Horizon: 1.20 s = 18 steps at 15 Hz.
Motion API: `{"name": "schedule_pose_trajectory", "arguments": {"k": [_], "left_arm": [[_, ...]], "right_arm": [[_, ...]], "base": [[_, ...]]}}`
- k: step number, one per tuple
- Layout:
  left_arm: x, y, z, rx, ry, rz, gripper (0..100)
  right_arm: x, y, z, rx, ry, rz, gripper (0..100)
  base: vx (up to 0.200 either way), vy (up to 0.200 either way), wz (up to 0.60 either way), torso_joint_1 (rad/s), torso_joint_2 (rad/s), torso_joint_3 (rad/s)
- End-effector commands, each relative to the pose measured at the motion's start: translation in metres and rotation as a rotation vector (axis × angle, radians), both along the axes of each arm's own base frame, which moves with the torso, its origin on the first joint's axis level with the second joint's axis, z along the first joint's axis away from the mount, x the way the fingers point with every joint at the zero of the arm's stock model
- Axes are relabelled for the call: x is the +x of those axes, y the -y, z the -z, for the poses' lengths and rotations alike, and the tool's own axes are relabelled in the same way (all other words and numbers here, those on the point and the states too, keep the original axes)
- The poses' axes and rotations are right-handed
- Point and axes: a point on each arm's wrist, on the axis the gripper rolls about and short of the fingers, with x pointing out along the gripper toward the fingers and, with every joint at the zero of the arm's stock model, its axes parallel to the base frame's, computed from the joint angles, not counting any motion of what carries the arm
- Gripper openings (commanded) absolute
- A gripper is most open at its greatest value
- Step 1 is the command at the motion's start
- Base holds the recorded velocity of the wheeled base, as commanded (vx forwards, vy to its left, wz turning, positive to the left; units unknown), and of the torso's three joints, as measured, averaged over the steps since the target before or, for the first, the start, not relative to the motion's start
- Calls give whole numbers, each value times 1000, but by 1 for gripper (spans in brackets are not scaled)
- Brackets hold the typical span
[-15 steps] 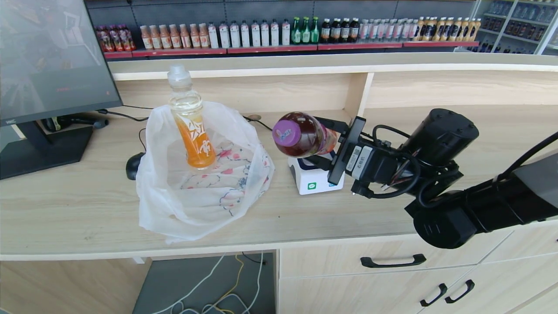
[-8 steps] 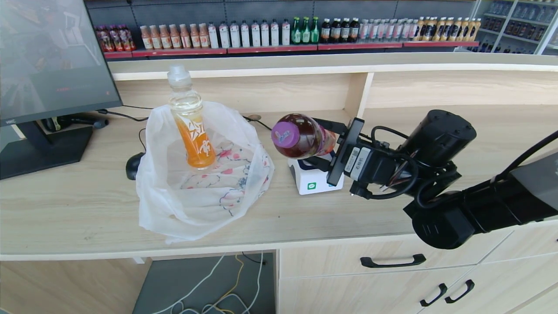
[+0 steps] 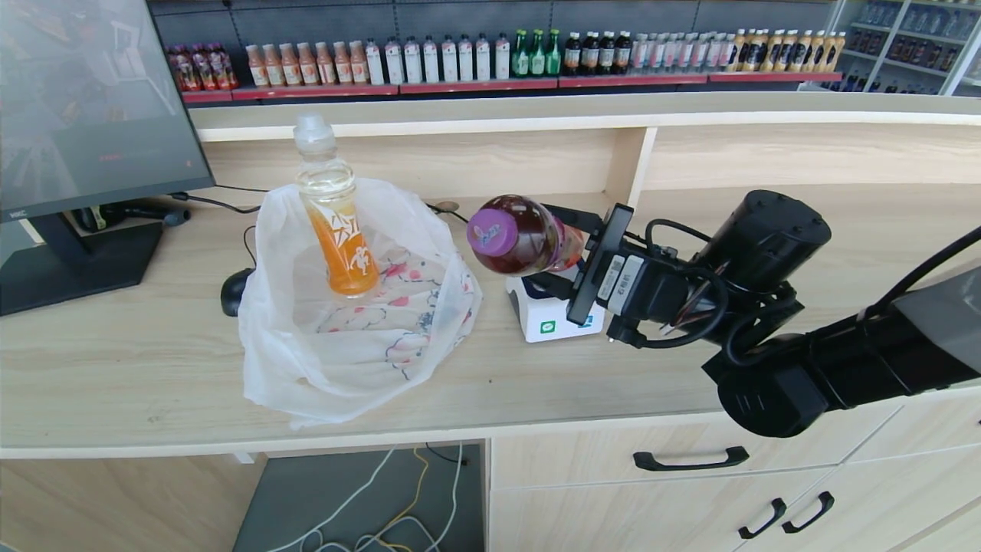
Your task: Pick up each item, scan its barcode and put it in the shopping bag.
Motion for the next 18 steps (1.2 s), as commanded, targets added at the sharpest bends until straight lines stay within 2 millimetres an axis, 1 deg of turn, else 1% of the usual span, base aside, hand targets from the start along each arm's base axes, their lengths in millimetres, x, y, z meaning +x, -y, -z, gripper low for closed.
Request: {"name": "schedule_pose_trajectory", "arguments": {"k": [1,5,8,9,11,14,15,18], "left_arm": [[0,0,0,0,1,1,100],[0,0,0,0,1,-1,100],[0,0,0,0,1,1,100],[0,0,0,0,1,-1,100],[0,0,0,0,1,1,100],[0,0,0,0,1,-1,100],[0,0,0,0,1,1,100],[0,0,0,0,1,-1,100]], "right_arm": [[-3,-5,-2,3,1,-15,0],[-10,1,-21,68,-15,27,0],[-15,3,-32,127,-60,38,0],[-19,6,-37,165,-105,47,0],[-24,9,-46,294,-176,71,0],[-34,16,-59,428,-253,58,0],[-38,20,-58,442,-277,47,0],[-48,26,-48,483,-345,42,0]], "base": [[0,0,0,0,0,0],[0,0,0,0,0,0],[0,0,0,0,0,0],[0,0,0,0,0,0],[0,0,0,0,0,0],[0,0,0,0,0,0],[0,0,0,0,0,0],[0,0,0,0,0,0]]}}
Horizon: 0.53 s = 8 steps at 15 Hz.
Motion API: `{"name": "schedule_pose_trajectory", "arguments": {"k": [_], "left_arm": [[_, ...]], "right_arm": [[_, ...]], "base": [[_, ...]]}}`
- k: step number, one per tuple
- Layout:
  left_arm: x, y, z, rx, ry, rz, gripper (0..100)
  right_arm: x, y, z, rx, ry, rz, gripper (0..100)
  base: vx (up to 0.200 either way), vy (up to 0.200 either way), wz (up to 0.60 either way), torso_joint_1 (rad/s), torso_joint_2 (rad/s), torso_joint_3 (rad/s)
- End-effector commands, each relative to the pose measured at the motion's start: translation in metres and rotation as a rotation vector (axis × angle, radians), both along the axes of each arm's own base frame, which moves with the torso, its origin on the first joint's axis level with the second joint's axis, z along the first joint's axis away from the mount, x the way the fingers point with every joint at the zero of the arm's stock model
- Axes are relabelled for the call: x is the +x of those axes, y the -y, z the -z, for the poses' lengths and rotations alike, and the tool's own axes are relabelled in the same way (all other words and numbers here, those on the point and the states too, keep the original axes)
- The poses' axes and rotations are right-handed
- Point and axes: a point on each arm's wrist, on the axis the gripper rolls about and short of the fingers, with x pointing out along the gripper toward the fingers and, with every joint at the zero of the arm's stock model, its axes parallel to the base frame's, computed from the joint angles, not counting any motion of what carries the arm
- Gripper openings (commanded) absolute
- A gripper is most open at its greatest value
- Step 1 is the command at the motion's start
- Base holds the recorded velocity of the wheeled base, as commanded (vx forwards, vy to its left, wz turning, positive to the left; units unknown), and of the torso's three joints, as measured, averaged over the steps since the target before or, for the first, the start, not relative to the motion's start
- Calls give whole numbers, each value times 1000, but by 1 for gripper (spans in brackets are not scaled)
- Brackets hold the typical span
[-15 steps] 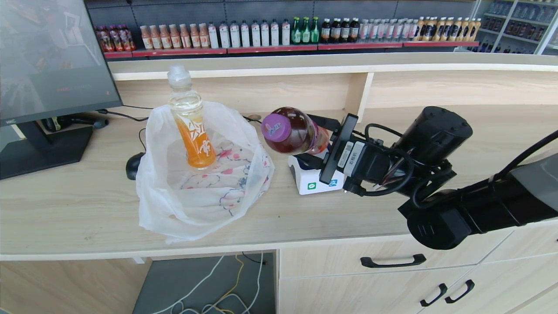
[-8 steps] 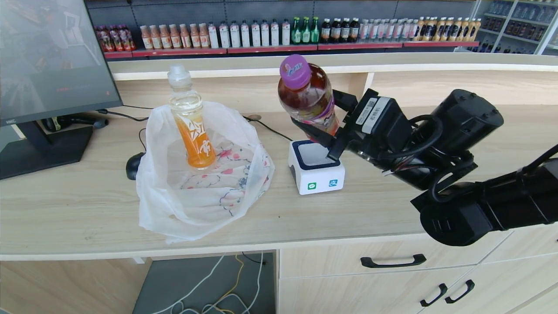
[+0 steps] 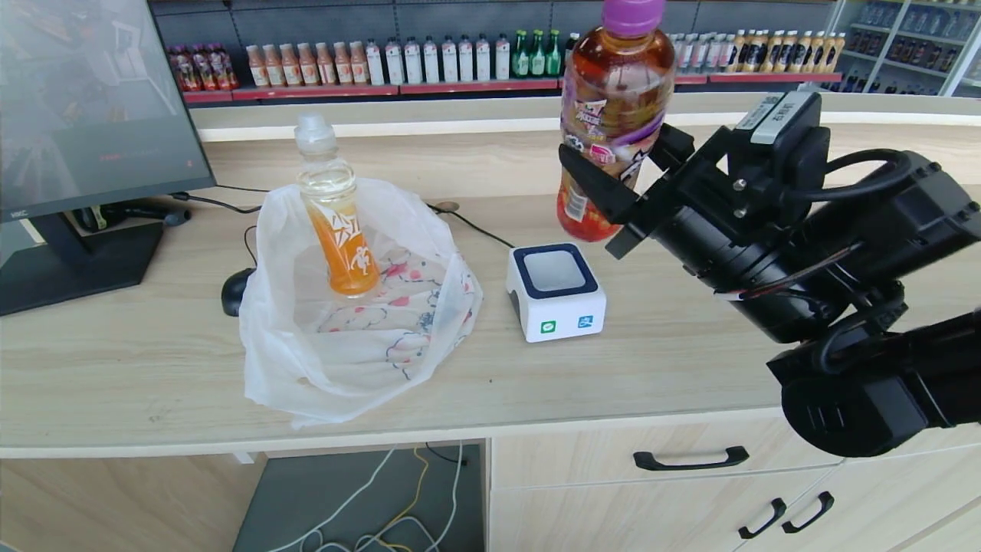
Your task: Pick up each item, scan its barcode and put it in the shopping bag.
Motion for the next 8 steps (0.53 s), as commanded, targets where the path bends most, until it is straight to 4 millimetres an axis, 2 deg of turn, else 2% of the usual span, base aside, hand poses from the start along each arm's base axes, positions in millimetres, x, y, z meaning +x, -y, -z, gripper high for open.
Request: {"name": "schedule_pose_trajectory", "arguments": {"k": [1,4,8], "left_arm": [[0,0,0,0,1,-1,100],[0,0,0,0,1,-1,100],[0,0,0,0,1,-1,100]], "right_arm": [[-14,3,3,53,-48,13,0],[-28,0,9,124,-148,42,0],[-38,7,11,227,-248,103,0]], "base": [[0,0,0,0,0,0],[0,0,0,0,0,0],[0,0,0,0,0,0]]}}
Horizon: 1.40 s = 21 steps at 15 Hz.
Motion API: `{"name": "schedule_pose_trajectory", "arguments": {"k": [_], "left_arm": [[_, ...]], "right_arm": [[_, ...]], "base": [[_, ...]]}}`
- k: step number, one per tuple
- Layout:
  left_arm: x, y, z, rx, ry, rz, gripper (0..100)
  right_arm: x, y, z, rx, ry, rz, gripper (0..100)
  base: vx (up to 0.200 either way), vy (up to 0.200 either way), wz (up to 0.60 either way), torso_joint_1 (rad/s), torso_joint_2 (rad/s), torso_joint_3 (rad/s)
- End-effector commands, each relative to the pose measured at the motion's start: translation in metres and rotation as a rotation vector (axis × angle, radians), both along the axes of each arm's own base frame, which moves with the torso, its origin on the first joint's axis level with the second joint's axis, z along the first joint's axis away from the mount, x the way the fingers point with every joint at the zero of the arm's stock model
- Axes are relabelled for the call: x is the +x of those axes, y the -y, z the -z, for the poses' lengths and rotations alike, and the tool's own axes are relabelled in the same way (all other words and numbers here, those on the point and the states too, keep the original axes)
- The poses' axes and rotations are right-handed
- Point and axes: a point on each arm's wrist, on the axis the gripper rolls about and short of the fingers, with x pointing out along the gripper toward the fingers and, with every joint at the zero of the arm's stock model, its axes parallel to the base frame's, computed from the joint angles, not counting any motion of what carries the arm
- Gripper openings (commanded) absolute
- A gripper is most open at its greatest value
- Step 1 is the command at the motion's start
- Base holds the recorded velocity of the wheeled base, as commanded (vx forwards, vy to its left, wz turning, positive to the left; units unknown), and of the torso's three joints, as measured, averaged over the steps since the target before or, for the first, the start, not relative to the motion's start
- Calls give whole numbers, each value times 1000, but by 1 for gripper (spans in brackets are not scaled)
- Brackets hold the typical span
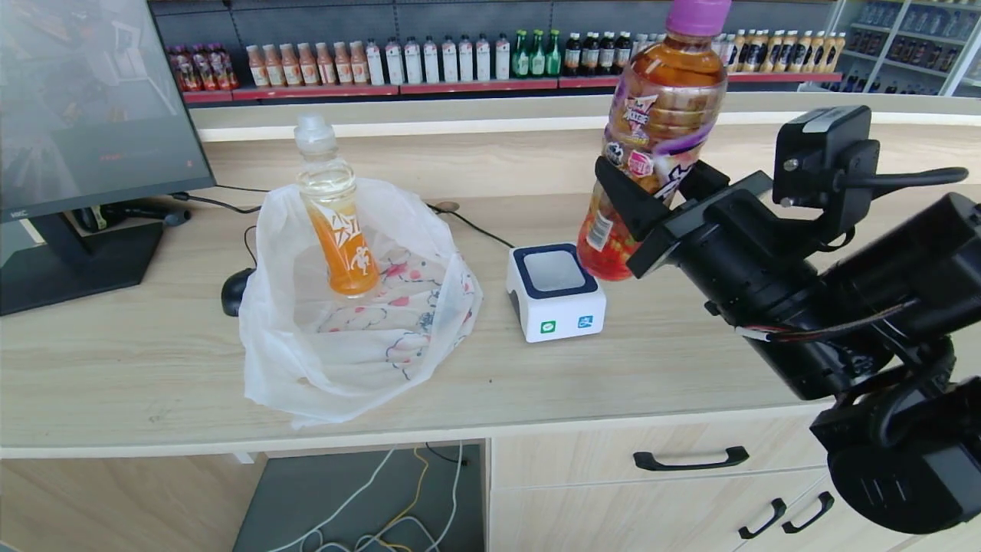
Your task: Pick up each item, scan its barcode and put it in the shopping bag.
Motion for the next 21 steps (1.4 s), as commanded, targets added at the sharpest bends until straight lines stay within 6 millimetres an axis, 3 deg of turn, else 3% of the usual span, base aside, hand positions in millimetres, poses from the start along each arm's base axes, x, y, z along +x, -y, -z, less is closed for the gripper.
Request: {"name": "schedule_pose_trajectory", "arguments": {"k": [1,6,8,16,21], "left_arm": [[0,0,0,1,1,-1,100],[0,0,0,1,1,-1,100],[0,0,0,1,-1,-1,100],[0,0,0,-2,1,-1,100],[0,0,0,-4,1,-1,100]], "right_arm": [[-7,4,-4,20,1,16,0],[-17,7,19,31,-125,65,0],[-15,9,20,138,-194,127,0],[-10,8,14,159,-174,144,0],[-8,7,14,162,-174,143,0]], "base": [[0,0,0,0,0,0],[0,0,0,0,0,0],[0,0,0,0,0,0],[0,0,0,0,0,0],[0,200,0,1,0,5]]}}
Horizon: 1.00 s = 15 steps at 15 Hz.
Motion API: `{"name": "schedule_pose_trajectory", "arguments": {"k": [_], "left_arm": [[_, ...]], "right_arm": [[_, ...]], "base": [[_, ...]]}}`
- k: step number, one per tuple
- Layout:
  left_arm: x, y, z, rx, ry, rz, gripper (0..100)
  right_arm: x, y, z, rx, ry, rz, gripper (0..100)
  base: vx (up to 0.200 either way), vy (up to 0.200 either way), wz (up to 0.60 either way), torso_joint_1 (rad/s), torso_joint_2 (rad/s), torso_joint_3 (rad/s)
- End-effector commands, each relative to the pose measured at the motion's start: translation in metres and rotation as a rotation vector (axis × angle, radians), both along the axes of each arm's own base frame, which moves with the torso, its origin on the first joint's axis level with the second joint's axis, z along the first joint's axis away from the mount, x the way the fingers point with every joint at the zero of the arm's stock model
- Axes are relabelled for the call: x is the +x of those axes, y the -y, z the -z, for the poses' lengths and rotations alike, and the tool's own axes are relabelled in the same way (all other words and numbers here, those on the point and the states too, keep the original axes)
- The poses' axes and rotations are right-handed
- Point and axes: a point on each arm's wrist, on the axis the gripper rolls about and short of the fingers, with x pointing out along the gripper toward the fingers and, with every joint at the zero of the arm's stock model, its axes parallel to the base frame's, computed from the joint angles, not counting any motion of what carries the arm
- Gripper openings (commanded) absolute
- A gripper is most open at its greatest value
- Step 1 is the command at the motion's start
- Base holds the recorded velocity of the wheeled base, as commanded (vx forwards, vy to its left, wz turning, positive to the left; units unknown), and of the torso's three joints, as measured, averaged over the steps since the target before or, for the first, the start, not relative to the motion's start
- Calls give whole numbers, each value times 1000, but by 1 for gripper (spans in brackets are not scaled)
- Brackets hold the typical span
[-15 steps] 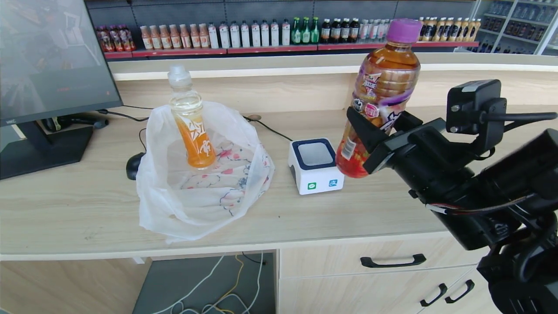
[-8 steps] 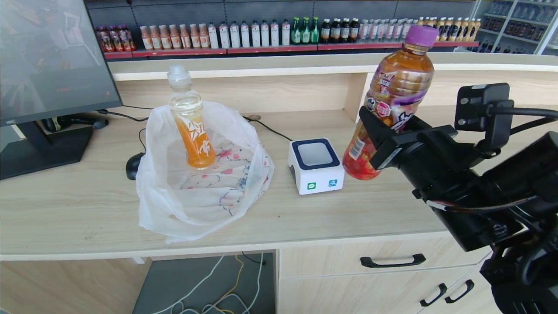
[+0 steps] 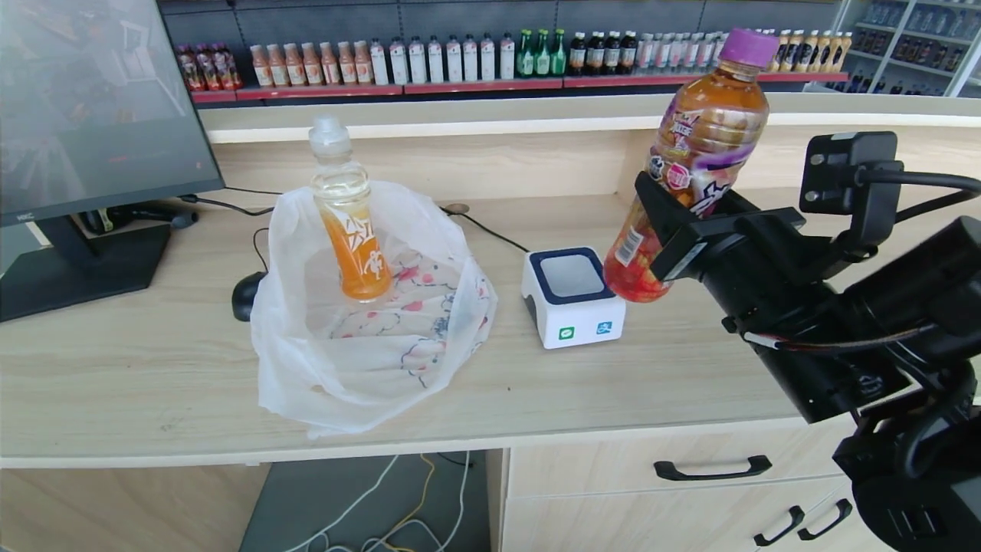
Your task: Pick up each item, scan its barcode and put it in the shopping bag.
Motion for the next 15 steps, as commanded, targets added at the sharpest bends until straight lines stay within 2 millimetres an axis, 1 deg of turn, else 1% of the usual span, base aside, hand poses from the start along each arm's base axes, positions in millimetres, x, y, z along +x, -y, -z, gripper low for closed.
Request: {"name": "schedule_pose_trajectory", "arguments": {"k": [1,12,15], "left_arm": [[0,0,0,0,0,0,100],[0,0,0,2,2,0,100],[0,0,0,5,0,0,100]], "right_arm": [[0,-1,1,-1,2,-4,0],[-3,-2,-1,1,6,-13,0],[-6,-7,-1,-1,8,-33,0]], "base": [[0,200,0,17,12,-7],[0,200,0,2,4,3],[0,0,0,0,0,0]]}}
